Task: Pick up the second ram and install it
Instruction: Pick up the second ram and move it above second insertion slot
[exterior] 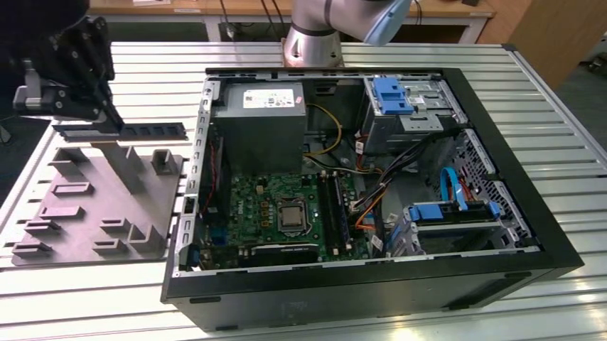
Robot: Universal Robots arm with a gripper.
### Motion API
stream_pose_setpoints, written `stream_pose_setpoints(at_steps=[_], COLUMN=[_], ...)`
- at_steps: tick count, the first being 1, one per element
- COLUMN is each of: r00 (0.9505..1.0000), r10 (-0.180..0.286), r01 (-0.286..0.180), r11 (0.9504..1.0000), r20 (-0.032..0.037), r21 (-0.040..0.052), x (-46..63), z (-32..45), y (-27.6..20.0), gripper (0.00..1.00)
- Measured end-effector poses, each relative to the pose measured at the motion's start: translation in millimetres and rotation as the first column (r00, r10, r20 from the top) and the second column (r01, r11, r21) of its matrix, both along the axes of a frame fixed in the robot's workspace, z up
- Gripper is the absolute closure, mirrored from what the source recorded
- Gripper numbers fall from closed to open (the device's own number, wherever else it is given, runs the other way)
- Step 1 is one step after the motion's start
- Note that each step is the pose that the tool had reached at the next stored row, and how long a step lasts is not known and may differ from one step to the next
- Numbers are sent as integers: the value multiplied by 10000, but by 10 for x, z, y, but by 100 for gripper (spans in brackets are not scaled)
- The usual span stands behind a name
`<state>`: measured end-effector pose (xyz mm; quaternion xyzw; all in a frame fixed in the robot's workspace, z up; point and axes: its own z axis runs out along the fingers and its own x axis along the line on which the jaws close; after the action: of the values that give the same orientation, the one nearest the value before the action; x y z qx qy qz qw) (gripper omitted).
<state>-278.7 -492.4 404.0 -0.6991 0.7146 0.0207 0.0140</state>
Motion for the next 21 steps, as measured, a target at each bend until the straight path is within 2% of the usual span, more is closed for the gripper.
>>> stream_pose_setpoints(at_steps=[13, 21], r00=[10000, 10000], r10=[0, 0], r01=[0, 0], r11=[10000, 10000], r20=[1, 0], r21=[0, 1], x=[493, 698], z=[-3, -5], y=[0, 0], gripper=[88, 88])
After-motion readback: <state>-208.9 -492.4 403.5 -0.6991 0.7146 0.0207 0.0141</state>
